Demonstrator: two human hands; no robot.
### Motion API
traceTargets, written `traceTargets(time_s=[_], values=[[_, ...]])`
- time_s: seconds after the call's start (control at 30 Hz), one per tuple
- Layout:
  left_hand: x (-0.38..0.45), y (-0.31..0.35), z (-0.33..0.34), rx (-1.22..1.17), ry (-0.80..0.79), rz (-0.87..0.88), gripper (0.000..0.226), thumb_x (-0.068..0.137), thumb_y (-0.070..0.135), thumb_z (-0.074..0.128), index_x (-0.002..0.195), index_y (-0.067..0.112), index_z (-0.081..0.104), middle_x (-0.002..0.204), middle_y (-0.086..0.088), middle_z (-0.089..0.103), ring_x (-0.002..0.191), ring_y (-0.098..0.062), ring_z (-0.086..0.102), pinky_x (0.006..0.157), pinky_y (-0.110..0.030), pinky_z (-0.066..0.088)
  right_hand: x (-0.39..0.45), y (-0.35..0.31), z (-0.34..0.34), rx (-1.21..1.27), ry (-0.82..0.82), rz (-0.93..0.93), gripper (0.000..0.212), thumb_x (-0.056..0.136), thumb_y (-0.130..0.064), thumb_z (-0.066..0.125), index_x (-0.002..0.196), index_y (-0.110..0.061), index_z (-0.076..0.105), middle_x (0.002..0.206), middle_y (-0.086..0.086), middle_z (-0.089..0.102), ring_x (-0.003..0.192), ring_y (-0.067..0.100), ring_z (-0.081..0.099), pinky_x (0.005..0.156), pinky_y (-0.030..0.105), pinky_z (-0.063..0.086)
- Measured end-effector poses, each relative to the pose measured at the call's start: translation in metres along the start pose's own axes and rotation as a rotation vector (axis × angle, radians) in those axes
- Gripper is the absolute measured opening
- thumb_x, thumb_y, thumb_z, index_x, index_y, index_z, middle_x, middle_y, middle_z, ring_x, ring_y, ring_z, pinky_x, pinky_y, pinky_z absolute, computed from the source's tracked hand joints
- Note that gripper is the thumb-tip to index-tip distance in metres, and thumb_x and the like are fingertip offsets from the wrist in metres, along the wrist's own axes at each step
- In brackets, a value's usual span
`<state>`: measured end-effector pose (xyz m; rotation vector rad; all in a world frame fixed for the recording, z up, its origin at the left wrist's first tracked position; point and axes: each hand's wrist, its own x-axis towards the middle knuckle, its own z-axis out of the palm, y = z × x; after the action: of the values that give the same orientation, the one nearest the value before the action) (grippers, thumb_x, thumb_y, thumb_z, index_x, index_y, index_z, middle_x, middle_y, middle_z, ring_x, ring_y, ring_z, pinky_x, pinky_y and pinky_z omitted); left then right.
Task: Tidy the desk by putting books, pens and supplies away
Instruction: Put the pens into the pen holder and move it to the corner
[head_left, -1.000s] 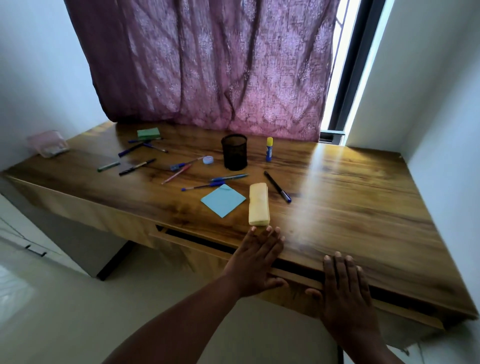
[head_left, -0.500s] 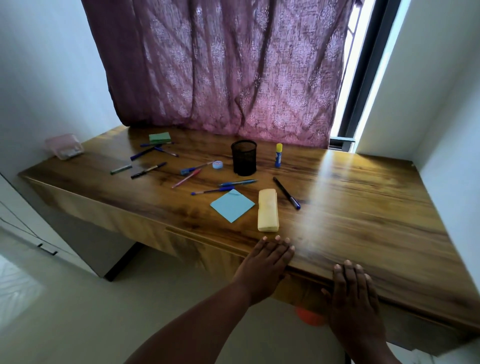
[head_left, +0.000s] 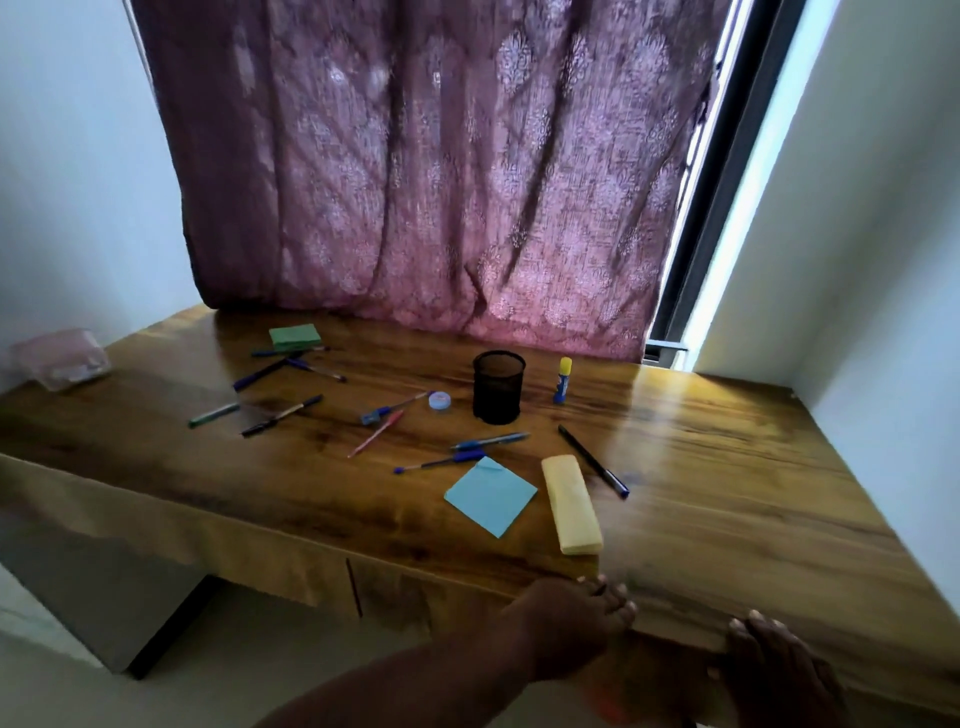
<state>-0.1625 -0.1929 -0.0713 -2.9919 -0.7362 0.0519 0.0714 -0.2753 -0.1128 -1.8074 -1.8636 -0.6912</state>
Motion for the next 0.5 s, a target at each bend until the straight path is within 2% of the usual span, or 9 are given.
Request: traceTargets(time_s=[0.07, 0.13, 0.17, 0.2, 0.27, 0.3, 0.37, 0.43, 0.5], values=[[-0.012, -0.015, -0.008, -0.061, -0.040, 0.074, 0.053, 0.096, 0.006, 0.049, 0.146, 0.005, 0.032, 0.152, -0.018, 0.033, 0.137, -0.034, 0.038, 0.103, -0.052, 0.039, -0.007, 0.003, 0.010, -0.028, -0.099, 0.083, 0.047, 0.079, -0.043, 0.048, 0.114, -0.012, 0.054, 0.122, 0.015, 0.052, 0.142, 0.015, 0.023, 0.111, 0.032, 0.020], [-0.030, -0.035, -0.018, -0.136, -0.055, 0.146, 0.047, 0.092, 0.008, 0.057, 0.138, 0.006, 0.046, 0.143, -0.018, 0.047, 0.129, -0.033, 0.047, 0.106, -0.051, 0.039, -0.018, 0.012, 0.033, -0.130, -0.176, 0.100, 0.052, 0.084, -0.051, 0.044, 0.108, -0.008, 0.060, 0.125, 0.019, 0.055, 0.139, 0.024, 0.032, 0.100, 0.048, 0.038], [-0.040, -0.048, -0.024, -0.186, -0.069, 0.157, 0.042, 0.092, 0.009, 0.059, 0.133, 0.008, 0.052, 0.136, -0.016, 0.053, 0.123, -0.033, 0.052, 0.103, -0.050, 0.042, -0.016, 0.017, 0.042, -0.153, -0.276, 0.105, 0.061, 0.085, -0.060, 0.039, 0.098, -0.007, 0.066, 0.120, 0.020, 0.058, 0.127, 0.035, 0.047, 0.088, 0.053, 0.046], [-0.050, -0.061, -0.030, -0.240, -0.077, 0.158, 0.037, 0.092, 0.012, 0.059, 0.129, 0.012, 0.055, 0.129, -0.013, 0.057, 0.117, -0.031, 0.055, 0.098, -0.047, 0.046, -0.006, 0.021, 0.044, -0.133, -0.477, 0.150, 0.068, 0.080, -0.069, 0.037, 0.086, -0.009, 0.069, 0.107, 0.019, 0.061, 0.107, 0.041, 0.058, 0.076, 0.053, 0.050], [-0.064, -0.087, -0.037, -0.311, -0.048, 0.139, 0.033, 0.095, 0.021, 0.055, 0.128, 0.019, 0.054, 0.120, -0.009, 0.060, 0.106, -0.027, 0.059, 0.085, -0.039, 0.049, 0.022, 0.006, 0.012, -0.045, -0.816, 0.353, 0.059, 0.061, -0.075, 0.051, 0.080, -0.022, 0.067, 0.090, 0.011, 0.059, 0.084, 0.037, 0.060, 0.068, 0.044, 0.052], [-0.068, -0.098, -0.040, -0.324, -0.024, 0.118, 0.032, 0.096, 0.026, 0.053, 0.128, 0.022, 0.054, 0.117, -0.007, 0.061, 0.102, -0.024, 0.059, 0.080, -0.036, 0.048, 0.041, -0.013, -0.014, 0.009, -0.808, 0.395, 0.053, 0.053, -0.072, 0.058, 0.085, -0.031, 0.061, 0.090, 0.006, 0.058, 0.086, 0.031, 0.060, 0.070, 0.038, 0.051], [-0.074, -0.120, -0.047, -0.397, 0.024, -0.002, 0.033, 0.096, 0.033, 0.051, 0.128, 0.026, 0.055, 0.118, -0.002, 0.063, 0.105, -0.019, 0.058, 0.083, -0.033, 0.046, 0.071, -0.034, -0.039, 0.118, -0.824, 0.351, 0.034, 0.061, -0.058, 0.067, 0.082, -0.041, 0.045, 0.093, -0.001, 0.055, 0.089, 0.019, 0.058, 0.075, 0.029, 0.046], [-0.077, -0.144, -0.054, -0.464, 0.057, -0.168, 0.037, 0.096, 0.039, 0.050, 0.131, 0.029, 0.055, 0.131, 0.007, 0.059, 0.118, -0.011, 0.052, 0.095, -0.029, 0.042, 0.099, -0.053, -0.053, 0.280, -0.895, 0.403, 0.021, 0.077, -0.038, 0.068, 0.074, -0.039, 0.047, 0.095, -0.003, 0.059, 0.088, 0.014, 0.057, 0.075, 0.027, 0.044], [-0.072, -0.168, -0.058, -0.459, 0.103, -0.257, 0.039, 0.095, 0.040, 0.052, 0.132, 0.026, 0.055, 0.132, 0.007, 0.058, 0.119, -0.010, 0.053, 0.097, -0.027, 0.042, 0.120, -0.061, -0.049, 0.378, -0.801, 0.421, 0.023, 0.082, -0.025, 0.067, 0.080, -0.042, 0.053, 0.097, -0.008, 0.062, 0.090, 0.011, 0.059, 0.074, 0.025, 0.044]])
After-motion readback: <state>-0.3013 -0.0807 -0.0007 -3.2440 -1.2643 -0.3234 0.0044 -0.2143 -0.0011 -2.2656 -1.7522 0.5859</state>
